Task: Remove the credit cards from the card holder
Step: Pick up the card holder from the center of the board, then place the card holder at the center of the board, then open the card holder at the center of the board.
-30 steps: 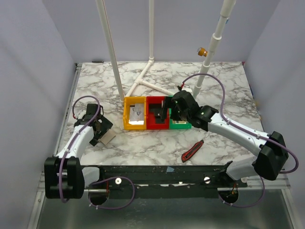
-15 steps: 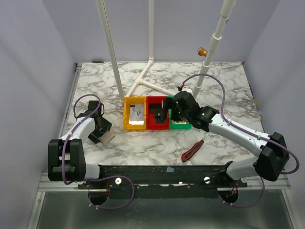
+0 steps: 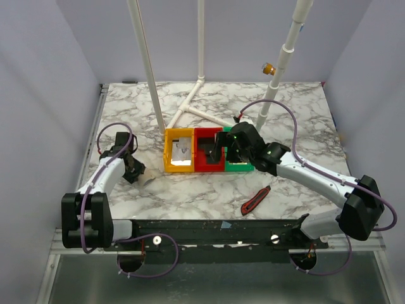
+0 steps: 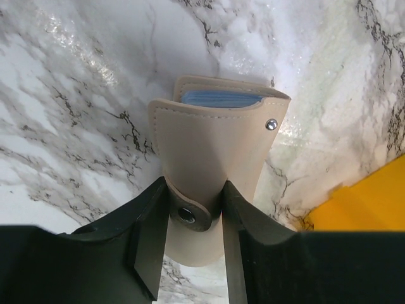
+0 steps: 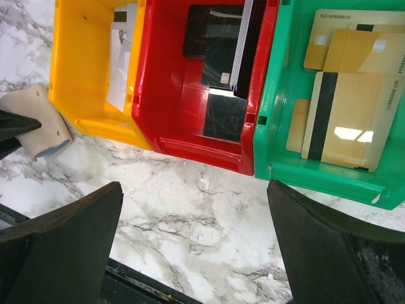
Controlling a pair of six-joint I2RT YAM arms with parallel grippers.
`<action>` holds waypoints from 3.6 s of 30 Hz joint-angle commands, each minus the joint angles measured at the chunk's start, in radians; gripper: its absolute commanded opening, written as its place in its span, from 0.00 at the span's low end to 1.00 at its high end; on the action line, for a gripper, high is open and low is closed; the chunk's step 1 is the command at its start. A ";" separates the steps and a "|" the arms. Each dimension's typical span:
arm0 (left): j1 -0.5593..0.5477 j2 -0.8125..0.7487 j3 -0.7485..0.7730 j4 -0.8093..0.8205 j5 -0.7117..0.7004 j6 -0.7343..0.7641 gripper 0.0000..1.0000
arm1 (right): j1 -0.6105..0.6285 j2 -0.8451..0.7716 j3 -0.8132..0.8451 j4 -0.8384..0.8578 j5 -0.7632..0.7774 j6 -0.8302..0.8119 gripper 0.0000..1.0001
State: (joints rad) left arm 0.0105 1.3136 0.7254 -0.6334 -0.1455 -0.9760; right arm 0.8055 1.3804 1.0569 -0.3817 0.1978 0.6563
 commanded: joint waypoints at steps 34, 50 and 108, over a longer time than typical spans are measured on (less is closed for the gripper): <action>-0.863 0.124 0.204 -0.008 0.105 -0.115 0.61 | 0.001 -0.067 -0.154 -0.019 -0.027 0.016 1.00; -0.867 0.125 0.171 0.012 0.049 0.059 0.54 | 0.021 -0.083 -0.372 0.183 -0.190 0.163 0.88; -0.835 0.014 0.025 0.171 0.145 0.079 0.00 | 0.158 0.303 -0.244 0.137 -0.096 0.215 0.25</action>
State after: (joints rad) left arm -0.8448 1.3819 0.7845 -0.4835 -0.0235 -0.9058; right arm 0.9550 1.6382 0.8257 -0.1478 0.0204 0.8757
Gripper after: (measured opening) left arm 0.119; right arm 0.259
